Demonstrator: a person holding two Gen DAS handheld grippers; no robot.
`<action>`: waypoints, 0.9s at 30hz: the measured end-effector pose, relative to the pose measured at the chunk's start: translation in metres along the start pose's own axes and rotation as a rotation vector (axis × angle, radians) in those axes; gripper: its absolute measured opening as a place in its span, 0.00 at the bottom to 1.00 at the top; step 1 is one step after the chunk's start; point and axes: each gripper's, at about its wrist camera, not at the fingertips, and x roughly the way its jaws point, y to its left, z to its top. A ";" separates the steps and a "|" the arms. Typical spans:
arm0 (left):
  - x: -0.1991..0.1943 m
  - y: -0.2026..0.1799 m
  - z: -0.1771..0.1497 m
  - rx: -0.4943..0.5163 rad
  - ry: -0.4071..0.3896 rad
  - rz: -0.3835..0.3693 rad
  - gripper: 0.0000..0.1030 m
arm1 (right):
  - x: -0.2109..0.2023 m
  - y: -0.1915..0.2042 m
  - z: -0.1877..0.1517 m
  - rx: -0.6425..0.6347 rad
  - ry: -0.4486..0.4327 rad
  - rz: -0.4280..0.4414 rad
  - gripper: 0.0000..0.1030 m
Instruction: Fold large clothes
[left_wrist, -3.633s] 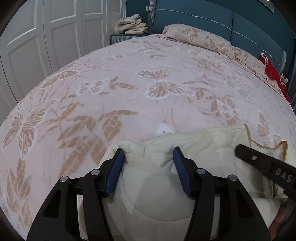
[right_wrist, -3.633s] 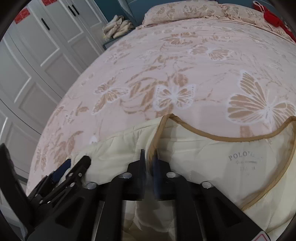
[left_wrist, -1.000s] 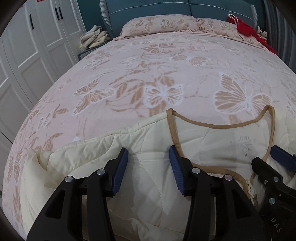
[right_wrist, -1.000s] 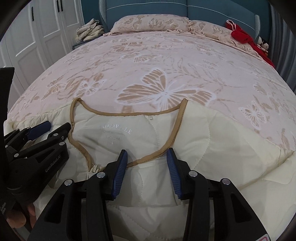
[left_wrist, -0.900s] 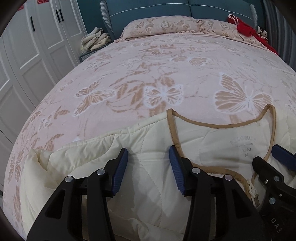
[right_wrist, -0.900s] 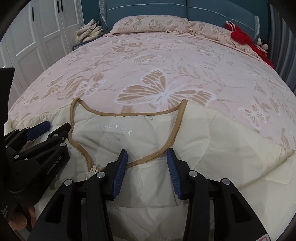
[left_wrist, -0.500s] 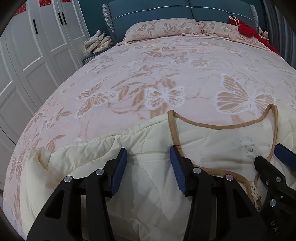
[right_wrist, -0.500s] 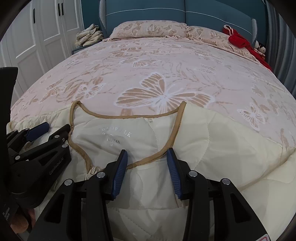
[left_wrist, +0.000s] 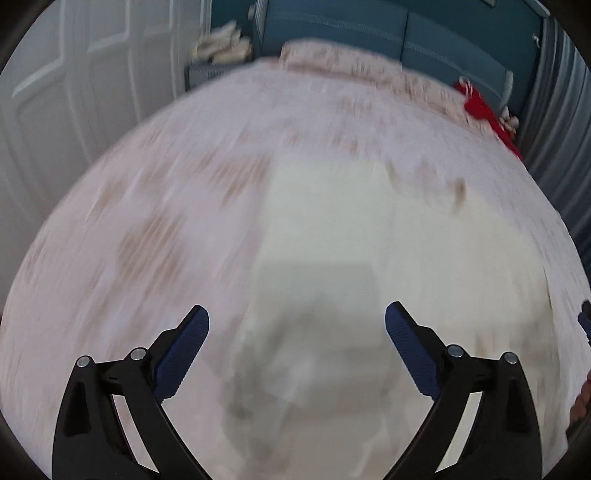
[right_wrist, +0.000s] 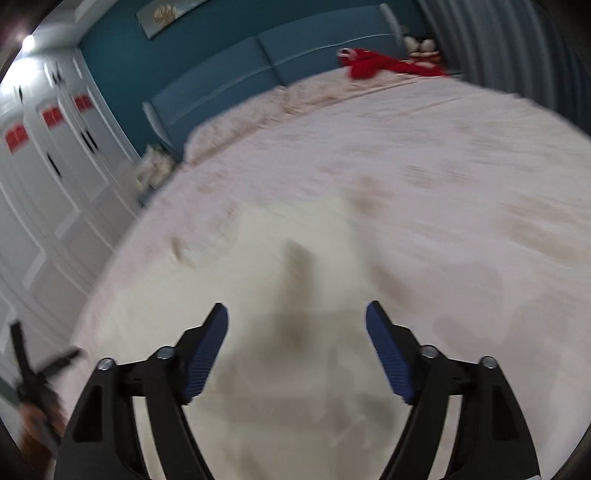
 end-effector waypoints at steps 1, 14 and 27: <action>-0.015 0.015 -0.023 -0.029 0.017 -0.006 0.91 | -0.033 -0.024 -0.025 -0.011 0.040 -0.055 0.75; -0.054 0.059 -0.143 -0.344 0.102 -0.171 0.91 | -0.099 -0.090 -0.155 0.309 0.208 0.013 0.76; -0.074 0.033 -0.140 -0.322 0.122 -0.180 0.08 | -0.085 -0.054 -0.144 0.402 0.195 0.118 0.05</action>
